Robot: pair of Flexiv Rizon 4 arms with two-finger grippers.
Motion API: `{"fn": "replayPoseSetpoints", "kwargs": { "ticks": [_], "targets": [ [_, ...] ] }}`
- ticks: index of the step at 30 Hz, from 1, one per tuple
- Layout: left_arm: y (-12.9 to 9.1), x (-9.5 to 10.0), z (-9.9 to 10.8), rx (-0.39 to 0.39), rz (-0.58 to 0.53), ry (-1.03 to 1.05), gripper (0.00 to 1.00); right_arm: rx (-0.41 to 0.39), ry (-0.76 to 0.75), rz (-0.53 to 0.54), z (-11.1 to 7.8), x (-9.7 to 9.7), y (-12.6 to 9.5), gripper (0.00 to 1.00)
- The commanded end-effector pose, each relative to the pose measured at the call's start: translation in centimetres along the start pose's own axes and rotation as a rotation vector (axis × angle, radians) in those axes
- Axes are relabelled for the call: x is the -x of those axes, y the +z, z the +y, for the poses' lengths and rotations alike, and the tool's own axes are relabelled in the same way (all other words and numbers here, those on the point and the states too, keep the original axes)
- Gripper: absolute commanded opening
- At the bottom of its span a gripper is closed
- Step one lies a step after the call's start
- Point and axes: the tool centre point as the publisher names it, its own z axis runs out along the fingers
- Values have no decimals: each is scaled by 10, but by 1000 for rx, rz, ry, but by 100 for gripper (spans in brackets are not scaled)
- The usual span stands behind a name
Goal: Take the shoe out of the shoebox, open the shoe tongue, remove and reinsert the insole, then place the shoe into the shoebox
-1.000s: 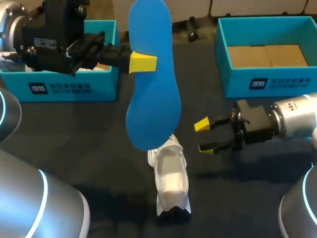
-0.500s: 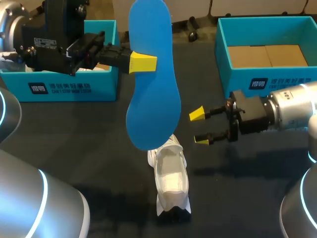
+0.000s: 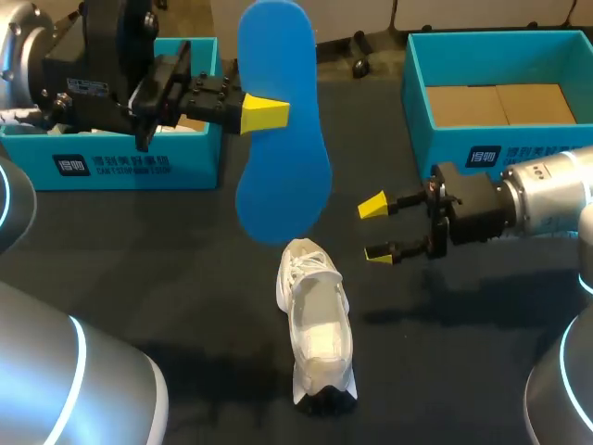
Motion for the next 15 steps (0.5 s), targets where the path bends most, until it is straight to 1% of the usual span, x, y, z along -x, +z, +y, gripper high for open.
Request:
{"fn": "replayPoseSetpoints", "kwargs": {
  "ticks": [1,2,5,6,8,15],
  "targets": [
    [-6,21,-2,4,29,217,0,0,0,-2,0,0,1,100],
    [-7,24,-1,-10,25,231,0,0,0,-2,0,0,1,100],
    [-7,33,4,79,-12,437,0,0,0,-2,0,0,1,100],
    [-8,34,6,86,-9,478,0,0,0,-2,0,0,1,100],
    [-11,39,8,146,-45,603,0,0,0,-2,0,0,1,100],
    [-11,39,8,146,-45,603,0,0,0,-2,0,0,1,100]
  ]
}}
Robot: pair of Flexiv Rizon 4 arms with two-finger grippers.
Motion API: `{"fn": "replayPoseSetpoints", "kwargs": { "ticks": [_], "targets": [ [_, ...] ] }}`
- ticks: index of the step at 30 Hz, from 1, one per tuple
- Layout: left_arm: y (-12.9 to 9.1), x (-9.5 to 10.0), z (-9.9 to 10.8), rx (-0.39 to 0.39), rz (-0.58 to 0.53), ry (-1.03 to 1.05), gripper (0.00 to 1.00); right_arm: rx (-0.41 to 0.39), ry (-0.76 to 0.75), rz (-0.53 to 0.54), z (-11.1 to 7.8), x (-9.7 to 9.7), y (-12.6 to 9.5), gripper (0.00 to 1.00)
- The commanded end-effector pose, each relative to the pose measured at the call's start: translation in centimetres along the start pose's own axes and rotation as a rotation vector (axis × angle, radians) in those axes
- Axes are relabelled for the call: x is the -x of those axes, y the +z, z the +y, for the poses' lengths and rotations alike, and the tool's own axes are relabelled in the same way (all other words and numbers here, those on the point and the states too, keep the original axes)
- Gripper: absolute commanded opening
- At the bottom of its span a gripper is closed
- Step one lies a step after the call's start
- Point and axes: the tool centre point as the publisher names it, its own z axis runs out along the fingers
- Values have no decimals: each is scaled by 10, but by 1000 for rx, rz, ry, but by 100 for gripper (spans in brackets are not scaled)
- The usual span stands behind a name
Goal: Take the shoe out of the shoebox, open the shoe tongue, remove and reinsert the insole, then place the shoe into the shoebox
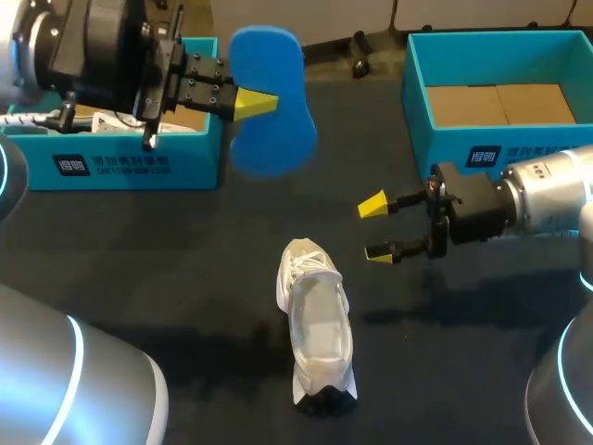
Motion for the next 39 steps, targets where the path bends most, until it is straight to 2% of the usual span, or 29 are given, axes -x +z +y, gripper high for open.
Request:
{"fn": "replayPoseSetpoints", "kwargs": {
  "ticks": [1,8,12,13,14,16,17,19,20,22,24,25,28,39],
  "targets": [
    [-2,2,-7,59,-6,125,0,1,0,0,0,1,2,100],
    [-2,3,-6,62,-6,139,0,1,0,0,0,1,2,100],
    [-2,2,14,48,-33,332,0,1,0,0,0,1,2,100],
    [-1,1,20,65,-29,371,0,1,0,0,0,1,2,100],
    [2,-1,26,124,-30,430,0,1,0,0,0,1,2,100],
    [8,-7,34,160,-19,507,0,1,0,0,0,1,2,100],
    [10,-11,37,209,-37,585,0,1,0,0,0,1,2,100],
    [14,-16,44,181,-58,640,0,1,0,0,0,1,2,100],
    [15,-19,47,226,-101,732,0,1,0,0,0,1,2,100],
    [17,-24,53,151,-133,726,0,1,0,0,0,1,2,100],
    [23,-31,62,201,-165,827,0,1,0,0,0,1,2,100],
    [25,-33,65,187,-175,838,0,1,0,0,0,1,2,100],
    [33,-43,85,231,-204,975,0,1,0,0,0,1,2,100],
    [33,-43,85,231,-204,975,0,1,0,0,0,1,2,100]
  ]
}}
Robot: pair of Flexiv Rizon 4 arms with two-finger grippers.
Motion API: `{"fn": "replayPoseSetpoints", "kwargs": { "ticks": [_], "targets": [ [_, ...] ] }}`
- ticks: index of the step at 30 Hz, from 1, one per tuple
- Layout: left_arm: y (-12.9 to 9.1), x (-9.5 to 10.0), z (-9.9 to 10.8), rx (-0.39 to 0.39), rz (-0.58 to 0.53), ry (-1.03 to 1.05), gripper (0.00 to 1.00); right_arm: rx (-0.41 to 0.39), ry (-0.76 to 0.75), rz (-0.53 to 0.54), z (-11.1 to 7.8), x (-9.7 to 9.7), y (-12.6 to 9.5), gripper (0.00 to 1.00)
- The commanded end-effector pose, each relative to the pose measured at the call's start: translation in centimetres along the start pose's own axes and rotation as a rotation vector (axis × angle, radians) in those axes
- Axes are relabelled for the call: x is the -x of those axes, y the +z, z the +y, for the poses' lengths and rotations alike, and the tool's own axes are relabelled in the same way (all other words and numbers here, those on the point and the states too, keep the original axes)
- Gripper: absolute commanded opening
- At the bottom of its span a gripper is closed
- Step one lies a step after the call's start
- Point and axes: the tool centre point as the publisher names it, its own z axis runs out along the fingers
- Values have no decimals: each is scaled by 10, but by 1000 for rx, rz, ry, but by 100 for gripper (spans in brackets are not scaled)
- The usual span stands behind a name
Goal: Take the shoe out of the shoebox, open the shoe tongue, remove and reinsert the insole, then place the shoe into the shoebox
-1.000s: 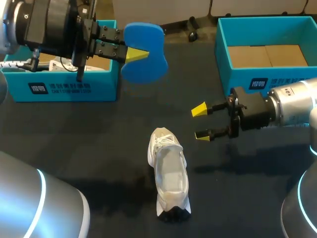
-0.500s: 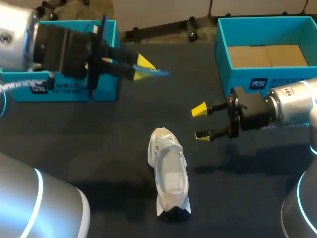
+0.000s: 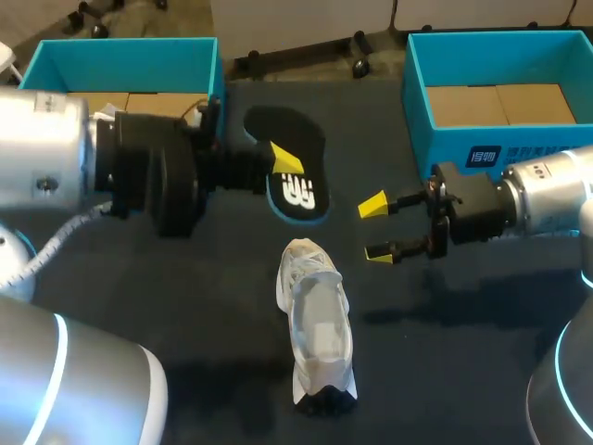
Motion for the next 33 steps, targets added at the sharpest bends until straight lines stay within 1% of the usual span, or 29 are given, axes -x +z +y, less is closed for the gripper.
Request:
{"fn": "replayPoseSetpoints", "kwargs": {
  "ticks": [1,3,4,5,6,7,8,10,11,13,14,15,18,22,27,33],
  "targets": [
    [-5,-16,-8,16,-113,4,0,0,-1,0,1,1,2,100],
    [-5,-16,-7,8,-127,20,0,0,-1,0,1,1,2,100],
    [-4,-18,-5,-37,-123,61,0,0,-1,0,1,1,2,100],
    [-3,-21,-3,-29,-137,94,0,0,-1,0,1,1,2,100],
    [-2,-25,0,-42,-148,112,0,0,-1,0,1,1,2,100],
    [0,-29,2,-82,-171,127,0,0,-1,0,1,1,2,100],
    [2,-33,6,-63,-165,125,0,0,-1,0,1,1,2,100],
    [6,-42,16,-82,-172,126,0,0,-1,0,1,1,2,100],
    [8,-45,22,-61,-158,126,0,0,-1,0,1,1,2,100],
    [9,-49,26,-78,-171,119,0,0,-1,0,1,1,2,100],
    [9,-51,32,-64,-172,131,0,0,-1,0,1,1,2,100],
    [8,-51,34,-86,-193,128,0,0,-1,0,1,1,2,100],
    [10,-53,39,-113,-233,182,0,0,-1,0,1,1,2,100],
    [15,-60,47,-117,-270,254,0,0,-1,0,1,1,2,100],
    [21,-70,62,-95,-318,365,0,0,-1,0,1,1,2,100],
    [21,-70,62,-95,-318,365,0,0,-1,0,1,1,2,100]
  ]
}}
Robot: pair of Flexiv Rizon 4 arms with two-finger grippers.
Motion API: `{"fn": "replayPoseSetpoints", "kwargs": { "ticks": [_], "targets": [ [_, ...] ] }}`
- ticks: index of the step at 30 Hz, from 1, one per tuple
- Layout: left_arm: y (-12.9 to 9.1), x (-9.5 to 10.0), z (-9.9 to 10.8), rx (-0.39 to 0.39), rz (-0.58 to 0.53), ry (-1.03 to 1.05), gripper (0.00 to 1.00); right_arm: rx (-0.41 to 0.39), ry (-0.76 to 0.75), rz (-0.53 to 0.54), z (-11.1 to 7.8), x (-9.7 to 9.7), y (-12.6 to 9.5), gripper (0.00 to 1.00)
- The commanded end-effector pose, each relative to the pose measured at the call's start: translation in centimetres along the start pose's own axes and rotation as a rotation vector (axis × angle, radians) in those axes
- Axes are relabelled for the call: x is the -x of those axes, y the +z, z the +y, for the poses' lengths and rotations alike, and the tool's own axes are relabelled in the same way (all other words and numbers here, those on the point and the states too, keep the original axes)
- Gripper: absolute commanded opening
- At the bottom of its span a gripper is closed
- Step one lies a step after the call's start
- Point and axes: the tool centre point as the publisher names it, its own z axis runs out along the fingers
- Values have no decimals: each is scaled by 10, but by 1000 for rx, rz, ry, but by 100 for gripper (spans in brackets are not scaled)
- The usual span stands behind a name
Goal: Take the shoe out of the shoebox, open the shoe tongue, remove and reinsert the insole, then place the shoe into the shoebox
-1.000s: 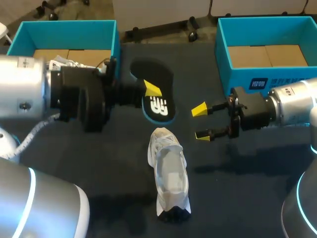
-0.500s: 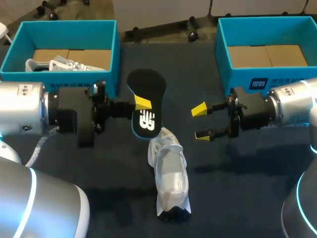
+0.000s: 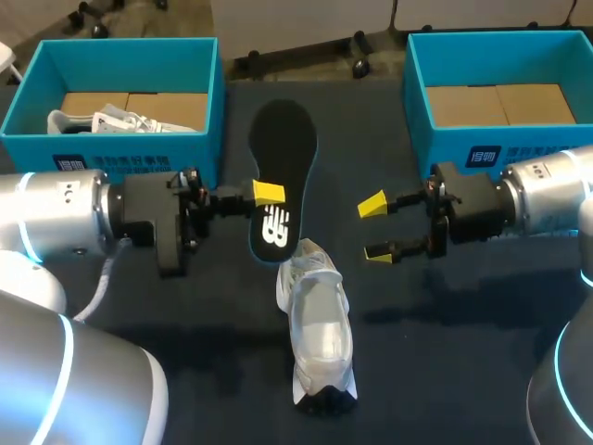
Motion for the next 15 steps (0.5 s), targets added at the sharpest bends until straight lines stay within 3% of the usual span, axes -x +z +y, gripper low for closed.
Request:
{"fn": "replayPoseSetpoints", "kwargs": {
  "ticks": [1,8,15],
  "targets": [
    [4,-2,6,-10,-13,3,0,1,-1,-1,0,1,1,100],
    [4,-2,6,-10,-13,3,0,1,-1,-1,0,1,1,100],
    [2,-37,14,7,11,-11,0,1,-1,-1,0,1,1,100]
  ]
}}
